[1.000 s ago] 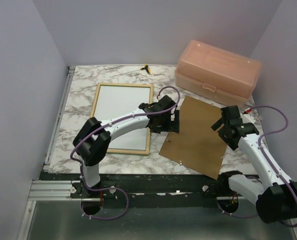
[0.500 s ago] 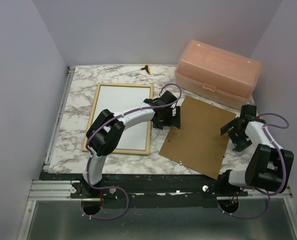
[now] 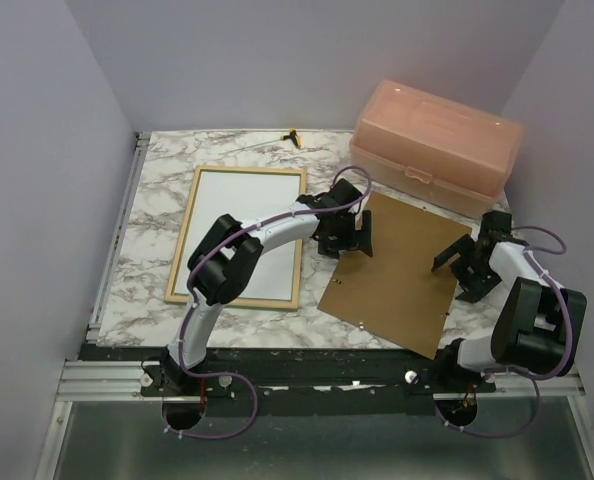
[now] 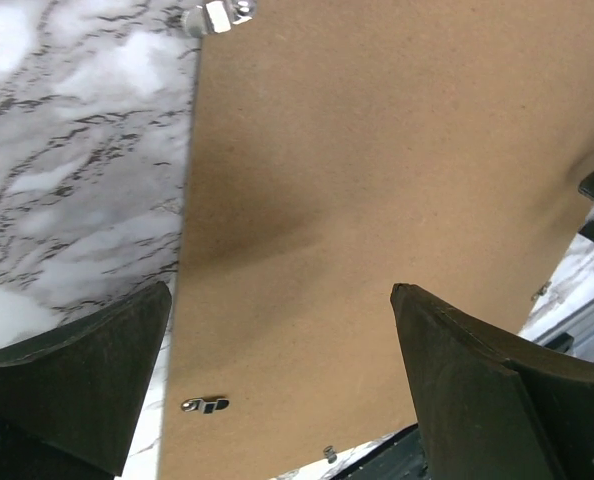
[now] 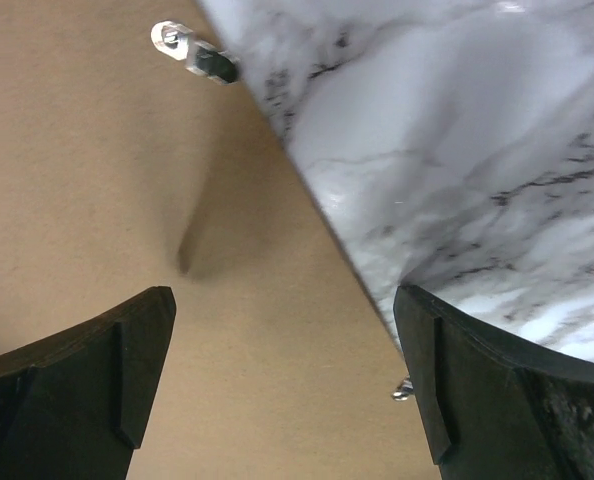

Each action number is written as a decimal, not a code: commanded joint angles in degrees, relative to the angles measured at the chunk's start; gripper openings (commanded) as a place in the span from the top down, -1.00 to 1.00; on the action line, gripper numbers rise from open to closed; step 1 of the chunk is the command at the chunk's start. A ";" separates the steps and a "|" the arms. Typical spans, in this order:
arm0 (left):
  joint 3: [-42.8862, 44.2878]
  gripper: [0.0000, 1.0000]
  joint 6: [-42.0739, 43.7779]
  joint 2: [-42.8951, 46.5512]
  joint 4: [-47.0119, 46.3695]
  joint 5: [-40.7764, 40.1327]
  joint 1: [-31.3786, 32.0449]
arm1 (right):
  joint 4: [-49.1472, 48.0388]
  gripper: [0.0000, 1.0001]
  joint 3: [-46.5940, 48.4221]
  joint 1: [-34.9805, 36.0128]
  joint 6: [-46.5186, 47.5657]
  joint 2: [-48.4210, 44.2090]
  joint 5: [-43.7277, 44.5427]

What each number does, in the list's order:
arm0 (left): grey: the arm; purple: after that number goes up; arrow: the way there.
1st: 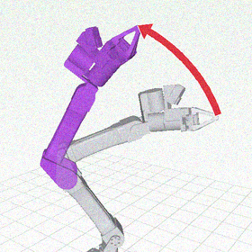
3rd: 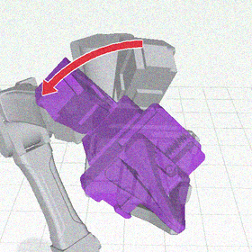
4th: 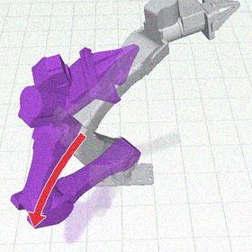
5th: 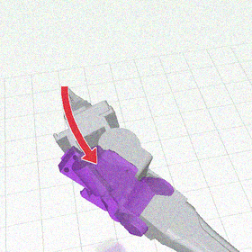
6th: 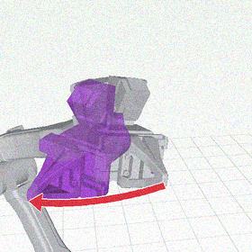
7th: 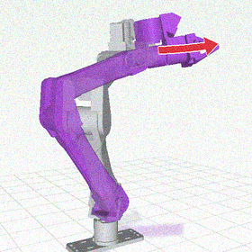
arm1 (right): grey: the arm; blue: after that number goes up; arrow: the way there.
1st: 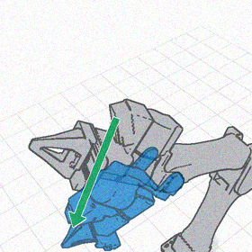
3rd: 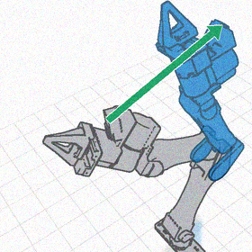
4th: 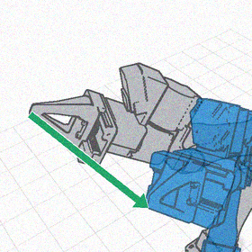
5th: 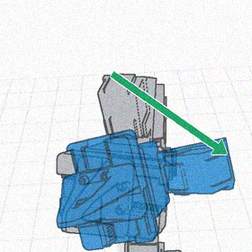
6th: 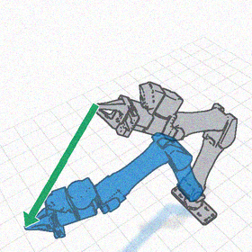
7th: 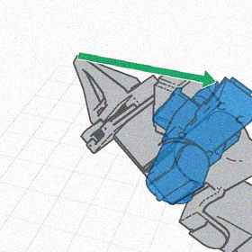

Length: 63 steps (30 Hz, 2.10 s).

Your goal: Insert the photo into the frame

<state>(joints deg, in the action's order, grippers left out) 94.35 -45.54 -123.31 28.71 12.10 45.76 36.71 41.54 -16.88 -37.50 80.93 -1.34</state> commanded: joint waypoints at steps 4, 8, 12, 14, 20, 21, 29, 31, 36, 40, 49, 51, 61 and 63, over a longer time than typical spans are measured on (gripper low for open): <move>-3.44 -0.94 -1.21 -0.61 -3.83 8.64 1.29 | -10.56 -1.00 -7.06 0.45 0.94 -1.33 -16.10; -8.21 -0.92 -2.17 3.65 -7.37 9.82 1.35 | -11.45 -0.99 -8.18 0.45 2.29 -2.80 -20.45; -12.38 -0.91 -2.49 9.93 -9.16 10.14 1.45 | -11.84 -0.99 -8.90 0.45 2.80 -2.35 -24.52; -13.58 -0.91 -2.35 12.77 -9.23 10.15 1.69 | -11.81 -1.00 -9.03 0.44 3.05 -2.42 -25.64; -16.41 -0.90 -2.45 19.81 -8.26 8.84 2.85 | -12.12 -0.99 -9.59 0.40 3.39 -3.31 -29.45; -16.83 -0.90 -2.48 20.98 -7.95 8.30 2.88 | -12.27 -1.00 -9.83 0.51 3.37 -3.40 -30.24; -19.84 -0.90 -2.59 28.56 -0.60 -0.12 2.77 | -15.79 -0.99 -12.62 4.47 1.40 -2.71 -35.00; -20.38 -0.90 -2.40 29.84 1.01 -1.68 2.80 | -17.11 -0.99 -12.63 8.03 -0.79 -2.79 -34.04; -20.97 -0.91 -0.53 31.05 7.58 -7.73 2.14 | -22.20 -1.00 -12.72 16.79 -8.27 -2.29 -32.90; -23.45 -0.91 0.21 32.40 13.18 -11.65 -0.25 | -24.68 -1.00 -12.36 22.01 -11.50 -1.21 -31.35; -17.80 -0.89 1.37 31.81 27.77 -20.75 -1.42 | -26.24 -1.00 -12.91 27.72 -11.60 2.31 -30.46; -17.44 -0.93 0.98 32.52 31.46 -24.77 -1.46 | -25.63 -0.99 -13.05 28.53 -11.15 2.24 -29.46; -20.69 -0.97 0.39 38.90 35.72 -30.51 -1.53 | -18.95 -0.99 -10.83 29.10 -7.02 0.43 -25.17; -22.15 -0.96 1.34 41.25 32.73 -28.13 -1.55 | -18.40 -1.00 -10.78 29.05 -6.49 1.17 -24.50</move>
<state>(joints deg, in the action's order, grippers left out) 74.54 -44.86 -86.78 62.94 -15.86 44.01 9.06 32.01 11.68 -47.75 80.12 -31.33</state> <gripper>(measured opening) 0.983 0.996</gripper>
